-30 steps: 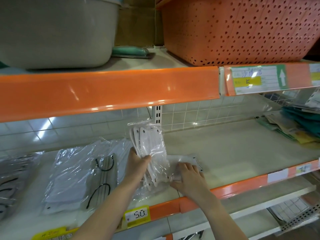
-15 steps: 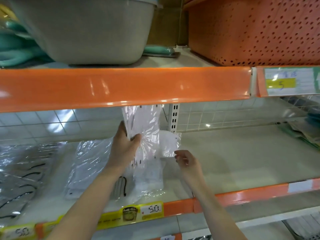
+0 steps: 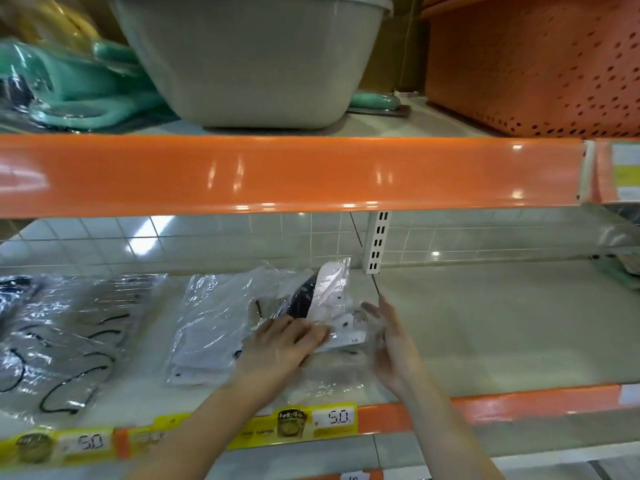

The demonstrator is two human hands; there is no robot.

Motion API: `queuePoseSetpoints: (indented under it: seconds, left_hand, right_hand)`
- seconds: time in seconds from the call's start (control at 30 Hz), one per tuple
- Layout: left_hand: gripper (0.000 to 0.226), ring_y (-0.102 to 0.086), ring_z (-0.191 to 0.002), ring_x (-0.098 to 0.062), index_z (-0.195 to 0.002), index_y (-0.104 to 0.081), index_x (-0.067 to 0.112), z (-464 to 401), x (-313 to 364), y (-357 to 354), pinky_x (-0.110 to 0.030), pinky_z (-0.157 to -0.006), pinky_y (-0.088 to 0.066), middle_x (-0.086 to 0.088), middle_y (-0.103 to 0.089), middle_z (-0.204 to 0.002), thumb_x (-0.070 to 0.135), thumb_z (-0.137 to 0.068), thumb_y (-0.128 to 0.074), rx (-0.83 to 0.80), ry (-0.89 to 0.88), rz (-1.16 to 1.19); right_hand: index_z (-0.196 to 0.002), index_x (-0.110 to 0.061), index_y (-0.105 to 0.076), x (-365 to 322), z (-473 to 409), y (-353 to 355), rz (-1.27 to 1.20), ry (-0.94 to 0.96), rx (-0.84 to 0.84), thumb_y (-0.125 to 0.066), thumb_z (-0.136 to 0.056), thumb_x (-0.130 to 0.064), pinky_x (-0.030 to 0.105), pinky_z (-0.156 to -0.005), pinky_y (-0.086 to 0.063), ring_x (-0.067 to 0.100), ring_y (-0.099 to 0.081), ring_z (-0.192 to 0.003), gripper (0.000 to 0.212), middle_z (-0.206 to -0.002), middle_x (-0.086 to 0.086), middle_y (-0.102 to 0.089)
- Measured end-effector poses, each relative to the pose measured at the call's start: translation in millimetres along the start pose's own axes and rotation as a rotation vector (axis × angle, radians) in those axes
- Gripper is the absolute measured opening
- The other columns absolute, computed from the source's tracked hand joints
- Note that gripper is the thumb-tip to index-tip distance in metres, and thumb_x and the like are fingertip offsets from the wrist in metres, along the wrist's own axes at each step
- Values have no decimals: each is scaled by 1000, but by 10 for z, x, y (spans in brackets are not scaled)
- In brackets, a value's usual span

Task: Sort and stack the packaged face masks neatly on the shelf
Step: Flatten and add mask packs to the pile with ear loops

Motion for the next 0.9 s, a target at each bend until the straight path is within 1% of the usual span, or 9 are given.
queuePoseSetpoints:
  seconds: [0.07, 0.17, 0.3, 0.4, 0.5, 0.57, 0.67, 0.8, 0.9]
  left_hand:
    - [55, -61, -87, -23, -118, -50, 28, 108, 1, -43, -36, -68, -55, 3, -64, -103, 14, -66, -65, -63, 19, 0]
    - [74, -60, -88, -25, -116, -54, 27, 216, 4, -103, -36, -67, -53, 0, -62, -104, 8, -48, -75, -146, 60, 12]
    - [70, -60, -97, -28, -118, -53, 25, 300, 0, -97, -41, -78, -53, -4, -63, -108, 34, -55, -81, -147, 75, 40]
    - [66, -56, -109, -28, -122, -51, 27, 350, -56, -56, -46, -89, -50, -4, -63, -116, 62, -66, -62, -143, 86, -1]
    - [66, -57, -108, -25, -121, -49, 32, 370, -139, -24, -42, -89, -50, 1, -63, -115, 70, -69, -41, -180, 159, 45]
    - [61, -59, -108, -24, -121, -50, 34, 376, -178, -21, -41, -90, -50, 4, -62, -117, 67, -71, -40, -199, 185, 70]
    - [43, -57, -108, -21, -118, -49, 36, 368, -209, -28, -38, -89, -50, 7, -60, -118, 48, -77, -43, -184, 204, 116]
    - [29, -61, -104, -23, -108, -60, 28, 334, -147, -60, -37, -85, -53, 2, -62, -113, 30, -84, -45, -192, 204, 178]
    - [16, -57, -109, -21, -89, -59, 26, 296, -16, -47, -39, -82, -55, 2, -64, -114, 25, -82, -44, -155, 169, 239]
  right_hand:
    - [-108, -7, -61, 83, -6, 6, 225, 32, 44, -61, -90, -24, 27, -57, -51, 20, -66, -74, 25, -97, 13, -67]
    - [-128, -17, -49, 206, -40, -27, 539, 59, 138, -63, -91, -10, 22, -60, -49, 16, -61, -81, 40, -113, 10, -60]
    - [-131, -19, -46, 252, -108, -152, 706, 142, 130, -54, -90, 6, 18, -63, -51, 6, -61, -81, 49, -128, 5, -53]
    - [-135, -19, -44, 258, -154, -219, 734, 149, 117, -54, -88, 10, 35, -81, -53, 1, -55, -93, 56, -127, -2, -47]
    - [-136, -15, -43, 302, -275, -253, 788, 186, 94, -54, -88, 9, 20, -59, -52, 3, -59, -76, 54, -129, 2, -47]
    - [-133, -13, -44, 359, -378, -233, 841, 193, 133, -55, -91, 5, 14, -61, -49, 7, -59, -87, 48, -129, 5, -49]
    - [-131, -16, -48, 412, -450, -178, 1036, 262, 218, -52, -94, -4, 23, -87, -41, 17, -50, -119, 39, -133, 6, -49]
    - [-130, -19, -51, 383, -347, -170, 1435, 460, 227, -48, -95, -8, 26, -97, -34, 17, -39, -123, 37, -134, 1, -45]
    - [-126, -21, -54, 353, -296, -275, 1509, 579, 181, -47, -93, -5, 30, -98, -37, 18, -39, -121, 38, -132, -2, -47]
Point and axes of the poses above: each hand's wrist, its own z-axis away from the middle knuckle, its own y-axis out of the back of the hand, x = y × z, the point moved 1 cm from there along -z, towards the middle knuckle
